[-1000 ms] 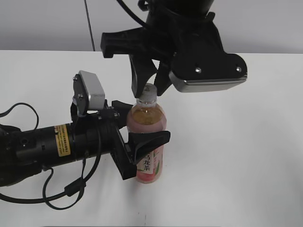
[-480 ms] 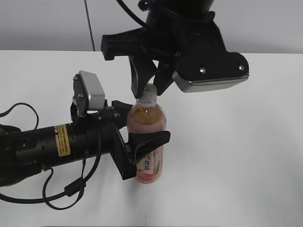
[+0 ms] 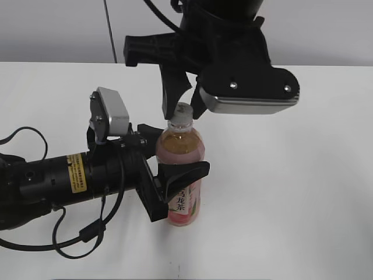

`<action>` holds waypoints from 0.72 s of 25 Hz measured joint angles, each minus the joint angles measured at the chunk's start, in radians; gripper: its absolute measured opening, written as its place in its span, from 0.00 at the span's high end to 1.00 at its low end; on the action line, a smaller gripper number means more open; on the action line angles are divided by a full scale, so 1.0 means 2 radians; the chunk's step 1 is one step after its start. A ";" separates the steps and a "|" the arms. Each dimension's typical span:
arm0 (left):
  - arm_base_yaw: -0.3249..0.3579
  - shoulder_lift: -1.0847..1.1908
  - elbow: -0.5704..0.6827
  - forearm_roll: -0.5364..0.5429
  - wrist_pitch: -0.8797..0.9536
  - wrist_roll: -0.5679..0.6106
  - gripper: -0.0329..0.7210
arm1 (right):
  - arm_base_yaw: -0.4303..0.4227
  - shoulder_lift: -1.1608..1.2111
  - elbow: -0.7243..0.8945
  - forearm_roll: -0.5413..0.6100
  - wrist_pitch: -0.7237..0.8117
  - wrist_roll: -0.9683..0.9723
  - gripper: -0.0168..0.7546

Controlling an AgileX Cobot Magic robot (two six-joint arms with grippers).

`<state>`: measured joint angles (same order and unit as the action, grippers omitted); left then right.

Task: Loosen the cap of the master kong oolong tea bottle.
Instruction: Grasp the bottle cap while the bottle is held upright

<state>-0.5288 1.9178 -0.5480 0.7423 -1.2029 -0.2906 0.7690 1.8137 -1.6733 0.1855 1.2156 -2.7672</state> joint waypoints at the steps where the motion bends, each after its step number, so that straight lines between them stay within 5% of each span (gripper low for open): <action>1: 0.000 0.000 0.000 0.000 0.000 0.000 0.35 | 0.000 0.000 0.000 0.000 0.000 0.005 0.63; 18: 0.000 0.000 0.000 0.000 0.000 -0.001 0.35 | 0.002 -0.014 -0.002 0.016 0.001 0.038 0.63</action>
<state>-0.5288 1.9178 -0.5480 0.7427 -1.2023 -0.2922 0.7730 1.7854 -1.6766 0.2184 1.2175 -2.6910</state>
